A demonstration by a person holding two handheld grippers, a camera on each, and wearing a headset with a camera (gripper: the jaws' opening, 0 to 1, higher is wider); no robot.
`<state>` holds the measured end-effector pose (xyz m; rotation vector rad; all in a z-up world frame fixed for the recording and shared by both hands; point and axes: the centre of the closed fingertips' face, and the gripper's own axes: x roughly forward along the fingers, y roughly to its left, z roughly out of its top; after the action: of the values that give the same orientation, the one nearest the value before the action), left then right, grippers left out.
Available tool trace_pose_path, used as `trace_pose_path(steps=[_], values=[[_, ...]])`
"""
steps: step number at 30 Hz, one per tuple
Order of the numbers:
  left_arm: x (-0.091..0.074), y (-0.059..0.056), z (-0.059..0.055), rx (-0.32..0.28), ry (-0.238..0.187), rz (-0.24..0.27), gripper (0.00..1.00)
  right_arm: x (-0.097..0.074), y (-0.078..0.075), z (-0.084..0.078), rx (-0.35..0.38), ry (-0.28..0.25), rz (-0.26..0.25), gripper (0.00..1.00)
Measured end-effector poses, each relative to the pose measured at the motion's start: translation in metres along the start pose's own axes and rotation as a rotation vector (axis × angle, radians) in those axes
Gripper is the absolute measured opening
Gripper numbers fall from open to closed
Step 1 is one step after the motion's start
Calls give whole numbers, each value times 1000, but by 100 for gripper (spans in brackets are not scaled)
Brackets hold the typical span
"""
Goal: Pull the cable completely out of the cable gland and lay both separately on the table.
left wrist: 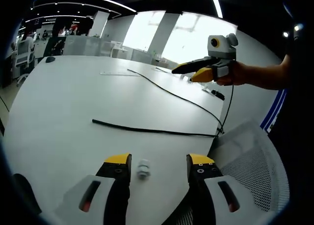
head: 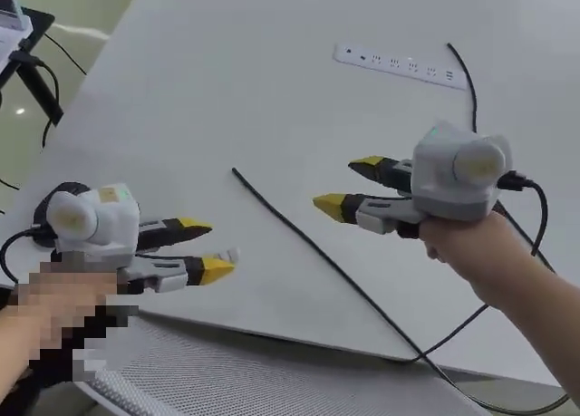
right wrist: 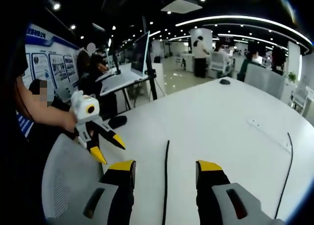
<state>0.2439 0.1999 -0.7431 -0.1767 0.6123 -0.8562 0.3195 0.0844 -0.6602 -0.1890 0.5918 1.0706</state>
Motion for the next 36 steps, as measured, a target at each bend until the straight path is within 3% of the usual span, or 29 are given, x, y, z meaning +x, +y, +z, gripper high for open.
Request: trace_pose_path(steps=[6,15,23,29,36], values=[[-6,-10,7,13,1,-4,49,-25,2,-10,-25,-20,-20,54],[-14,-22,16,41,7,11,55,-59,-6,-37,93,-65,-78,60],[-21,-28,21,56,1,19,60,-86,-8,-71,155,-58,-122,64],[-23,-28,24,66,0,16,64,-100,3,-90,173,-69,-113,71],[-23,-32,18,72,25,9,70,-105,17,-110,154,-34,-100,79]])
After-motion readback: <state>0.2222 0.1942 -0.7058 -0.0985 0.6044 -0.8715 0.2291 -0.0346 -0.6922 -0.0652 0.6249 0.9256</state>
